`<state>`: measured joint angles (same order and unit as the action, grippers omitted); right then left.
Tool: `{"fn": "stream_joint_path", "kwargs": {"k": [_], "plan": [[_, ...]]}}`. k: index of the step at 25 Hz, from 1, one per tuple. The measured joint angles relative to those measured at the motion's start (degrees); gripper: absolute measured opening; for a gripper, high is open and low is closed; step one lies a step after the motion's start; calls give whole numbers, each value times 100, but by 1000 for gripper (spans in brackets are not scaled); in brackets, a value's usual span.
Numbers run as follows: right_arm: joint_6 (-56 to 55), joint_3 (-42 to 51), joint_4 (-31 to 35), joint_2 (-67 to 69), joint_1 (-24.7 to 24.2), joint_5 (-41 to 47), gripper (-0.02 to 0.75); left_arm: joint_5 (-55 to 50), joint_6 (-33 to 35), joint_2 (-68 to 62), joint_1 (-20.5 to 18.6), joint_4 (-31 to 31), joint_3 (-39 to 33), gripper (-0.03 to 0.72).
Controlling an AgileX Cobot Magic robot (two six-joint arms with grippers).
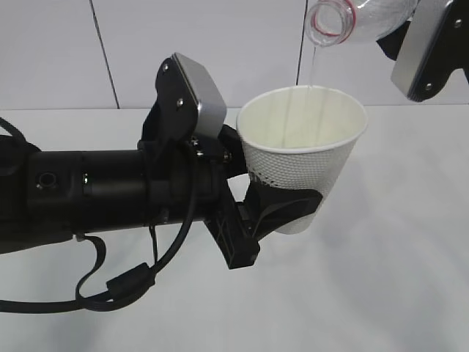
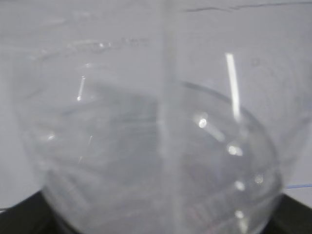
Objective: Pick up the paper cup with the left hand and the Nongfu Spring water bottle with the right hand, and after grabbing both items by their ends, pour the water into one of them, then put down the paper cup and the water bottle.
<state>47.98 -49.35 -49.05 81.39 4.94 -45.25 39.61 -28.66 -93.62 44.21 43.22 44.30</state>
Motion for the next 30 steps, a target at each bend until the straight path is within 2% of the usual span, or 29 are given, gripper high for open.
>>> {"fn": "stream_joint_path", "kwargs": {"k": [30], "plan": [[124,0,0,0,0,-13,519,-9,0,0,0,11,0,487]]}}
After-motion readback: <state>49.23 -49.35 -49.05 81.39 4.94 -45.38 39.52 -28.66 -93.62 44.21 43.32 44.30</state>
